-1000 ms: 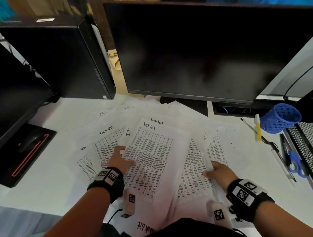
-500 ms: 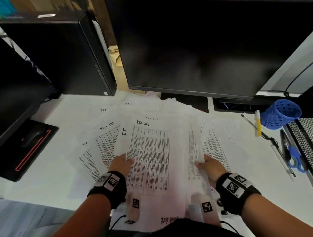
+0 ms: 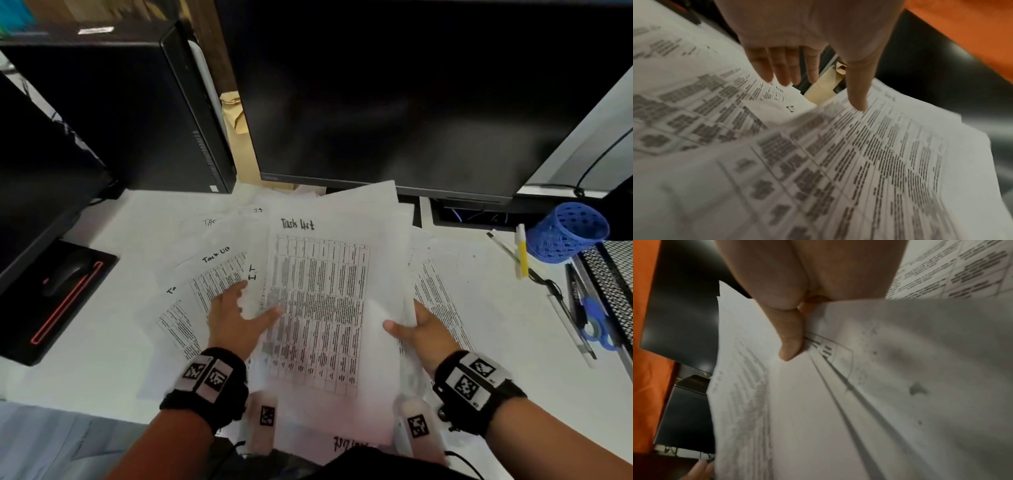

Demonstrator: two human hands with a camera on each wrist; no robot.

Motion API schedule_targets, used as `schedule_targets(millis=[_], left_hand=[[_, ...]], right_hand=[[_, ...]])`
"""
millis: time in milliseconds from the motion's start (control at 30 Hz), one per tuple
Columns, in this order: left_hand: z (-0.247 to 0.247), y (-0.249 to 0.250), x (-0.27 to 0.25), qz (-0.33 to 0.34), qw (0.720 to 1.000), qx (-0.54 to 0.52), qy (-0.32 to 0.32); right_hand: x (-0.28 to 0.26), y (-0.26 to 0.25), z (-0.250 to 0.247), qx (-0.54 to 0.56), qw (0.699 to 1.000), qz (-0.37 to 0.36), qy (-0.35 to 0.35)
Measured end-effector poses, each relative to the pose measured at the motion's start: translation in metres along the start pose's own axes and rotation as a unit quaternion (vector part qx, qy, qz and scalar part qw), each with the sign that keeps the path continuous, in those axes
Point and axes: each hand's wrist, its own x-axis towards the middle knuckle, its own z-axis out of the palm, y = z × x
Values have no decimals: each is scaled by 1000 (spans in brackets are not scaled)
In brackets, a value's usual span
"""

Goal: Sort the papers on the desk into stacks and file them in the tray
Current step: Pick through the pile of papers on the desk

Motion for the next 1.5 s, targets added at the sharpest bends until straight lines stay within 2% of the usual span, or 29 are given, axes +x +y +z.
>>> schedule_targets(millis=[100,200,267,300,367,433,533,667,767,900,1000,1100,1167,1267,1367,1500], left_hand=[[-1,10,-2,-62,987,-123,-85],[-1,-4,4,-126,972,-165,-111],[-2,-12,3,-155,966,-166,-121],[-4,-15,0,-159,965,-169,-123],[-6,-20,-5,-166,966,-160,-116],[-8,-26,-9,-166,966,-161,-114],[-13,-22,-17,-153,965,-167,-134],[-13,-30,-18,-121,959,-159,-199],[-14,-32,-17,-112,957,-147,-223],[-16,-26,-20,-87,963,-112,-228],[-15,-23,-21,-70,967,-91,-227],[-15,-24,-22,-64,969,-80,-225],[-15,-25,-22,-60,967,-87,-231],[-10,-39,-16,-58,962,-105,-247],[-14,-35,-14,-63,960,-96,-254],[-22,-20,-12,-79,972,-84,-205]], right_hand=[[-1,-1,3,-27,999,-10,-26],[-3,-8,5,-74,995,-20,-70],[1,-13,-1,-31,996,-20,-80],[6,-14,-6,1,999,-11,-49],[23,-11,-18,15,998,10,60],[41,-4,-25,-5,990,53,130],[51,2,-14,-25,987,103,118],[50,0,3,-160,972,90,144],[59,3,13,-234,960,92,126],[65,0,22,-279,942,124,141],[62,-3,26,-260,948,112,144],[66,-5,24,-321,929,140,124],[71,-1,22,-343,925,124,105],[68,1,21,-307,944,99,64],[57,-3,23,-253,960,82,88],[44,-17,13,-206,970,-11,125]])
